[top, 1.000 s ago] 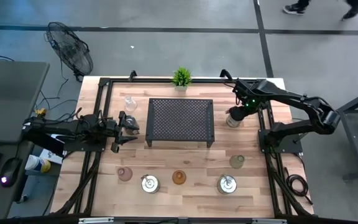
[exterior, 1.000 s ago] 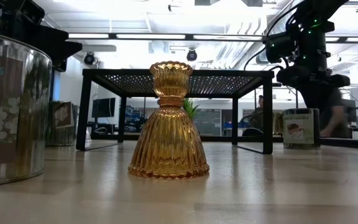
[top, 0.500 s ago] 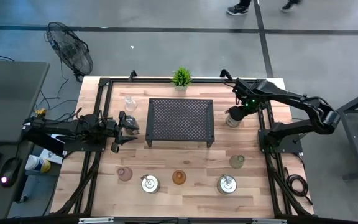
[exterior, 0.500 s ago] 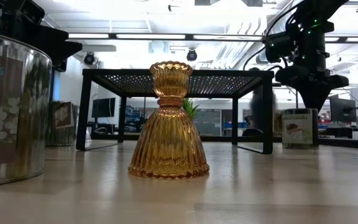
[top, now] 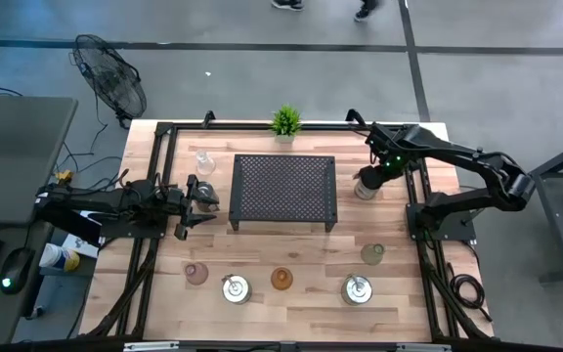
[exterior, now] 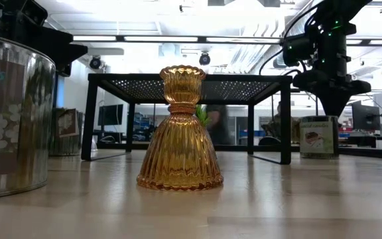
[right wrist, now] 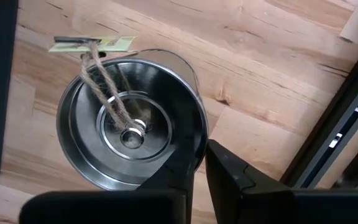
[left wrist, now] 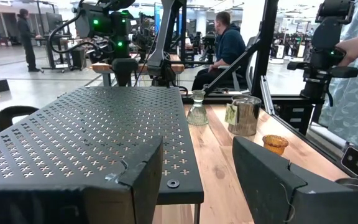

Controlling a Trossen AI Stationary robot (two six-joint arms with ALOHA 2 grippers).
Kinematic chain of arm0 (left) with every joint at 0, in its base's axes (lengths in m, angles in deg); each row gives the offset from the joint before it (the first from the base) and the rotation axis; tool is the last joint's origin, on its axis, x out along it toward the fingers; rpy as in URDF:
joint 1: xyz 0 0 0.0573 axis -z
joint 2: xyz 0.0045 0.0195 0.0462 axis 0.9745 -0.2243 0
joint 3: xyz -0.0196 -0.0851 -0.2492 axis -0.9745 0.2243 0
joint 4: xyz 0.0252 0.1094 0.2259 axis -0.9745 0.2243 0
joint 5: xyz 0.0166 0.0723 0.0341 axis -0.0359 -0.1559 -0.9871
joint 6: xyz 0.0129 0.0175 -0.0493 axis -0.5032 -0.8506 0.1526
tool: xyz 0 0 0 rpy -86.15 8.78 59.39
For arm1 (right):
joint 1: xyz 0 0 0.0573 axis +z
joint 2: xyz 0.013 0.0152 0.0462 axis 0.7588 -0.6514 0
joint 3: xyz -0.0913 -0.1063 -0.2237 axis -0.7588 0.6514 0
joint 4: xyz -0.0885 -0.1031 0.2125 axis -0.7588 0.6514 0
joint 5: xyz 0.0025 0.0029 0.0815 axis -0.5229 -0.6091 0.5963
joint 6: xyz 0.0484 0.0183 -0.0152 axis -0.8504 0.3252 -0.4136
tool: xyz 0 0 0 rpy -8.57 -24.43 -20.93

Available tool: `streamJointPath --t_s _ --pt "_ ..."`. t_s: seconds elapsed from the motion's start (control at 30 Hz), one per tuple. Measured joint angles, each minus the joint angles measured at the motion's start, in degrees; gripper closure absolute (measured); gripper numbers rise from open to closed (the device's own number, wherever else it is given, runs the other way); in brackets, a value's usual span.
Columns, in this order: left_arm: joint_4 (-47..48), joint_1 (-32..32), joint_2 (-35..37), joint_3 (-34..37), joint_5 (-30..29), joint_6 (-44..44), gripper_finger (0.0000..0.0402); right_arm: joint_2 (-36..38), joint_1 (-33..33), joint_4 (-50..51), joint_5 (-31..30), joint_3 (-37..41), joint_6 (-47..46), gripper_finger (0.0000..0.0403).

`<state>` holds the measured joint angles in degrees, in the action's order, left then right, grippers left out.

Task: Pick & Place candle stick holders
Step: Put the green scented candle on the shelf

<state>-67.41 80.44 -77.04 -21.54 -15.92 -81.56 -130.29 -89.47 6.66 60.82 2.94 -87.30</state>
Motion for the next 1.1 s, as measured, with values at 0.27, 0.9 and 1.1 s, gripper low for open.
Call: streamJointPath --t_s 0.27,0.9,1.1 --pt "0.0 0.0 0.0 0.0 0.0 0.0 0.0213 0.0 0.0 -0.2 -0.2 0.0 0.3 0.04" --pt "0.0 0.0 0.0 0.0 0.0 0.0 0.0213 0.0 0.0 1.2 2.8 0.0 3.2 0.0402" --pt "0.0 0.0 0.0 0.0 0.0 0.0 0.0213 -0.2 0.0 3.4 3.2 -1.2 3.8 0.0403"
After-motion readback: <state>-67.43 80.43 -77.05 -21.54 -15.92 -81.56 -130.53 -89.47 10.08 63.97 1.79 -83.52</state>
